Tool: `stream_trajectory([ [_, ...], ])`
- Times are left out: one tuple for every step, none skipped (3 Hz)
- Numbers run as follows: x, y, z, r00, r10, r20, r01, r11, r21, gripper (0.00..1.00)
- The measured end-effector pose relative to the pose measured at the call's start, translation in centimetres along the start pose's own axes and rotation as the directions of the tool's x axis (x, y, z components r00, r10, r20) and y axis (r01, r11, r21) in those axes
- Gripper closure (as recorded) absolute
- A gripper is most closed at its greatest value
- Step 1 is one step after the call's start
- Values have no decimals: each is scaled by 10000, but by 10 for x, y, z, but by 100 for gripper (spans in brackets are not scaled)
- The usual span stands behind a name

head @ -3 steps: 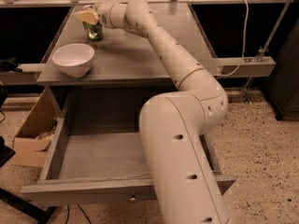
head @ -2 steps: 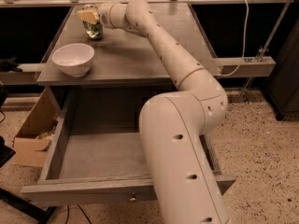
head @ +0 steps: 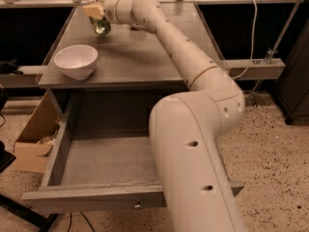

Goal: Place green can into top drawer

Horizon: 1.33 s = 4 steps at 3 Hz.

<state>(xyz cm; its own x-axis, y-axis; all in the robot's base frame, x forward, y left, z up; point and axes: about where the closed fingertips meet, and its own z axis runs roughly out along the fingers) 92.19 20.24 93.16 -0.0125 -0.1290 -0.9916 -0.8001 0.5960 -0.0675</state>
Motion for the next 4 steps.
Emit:
stream_trajectory([
  [-39,-10,-55,9971,-691,326,677,9967,439,100],
  [-91,-11,-133,9848,-1346,1100,1219,9859,1151,100],
  [-107,6,-199,9755,-1586,1527,1333,9775,1636,100],
  [-29,49,-242,9868,-1111,1176,957,9869,1297,100],
])
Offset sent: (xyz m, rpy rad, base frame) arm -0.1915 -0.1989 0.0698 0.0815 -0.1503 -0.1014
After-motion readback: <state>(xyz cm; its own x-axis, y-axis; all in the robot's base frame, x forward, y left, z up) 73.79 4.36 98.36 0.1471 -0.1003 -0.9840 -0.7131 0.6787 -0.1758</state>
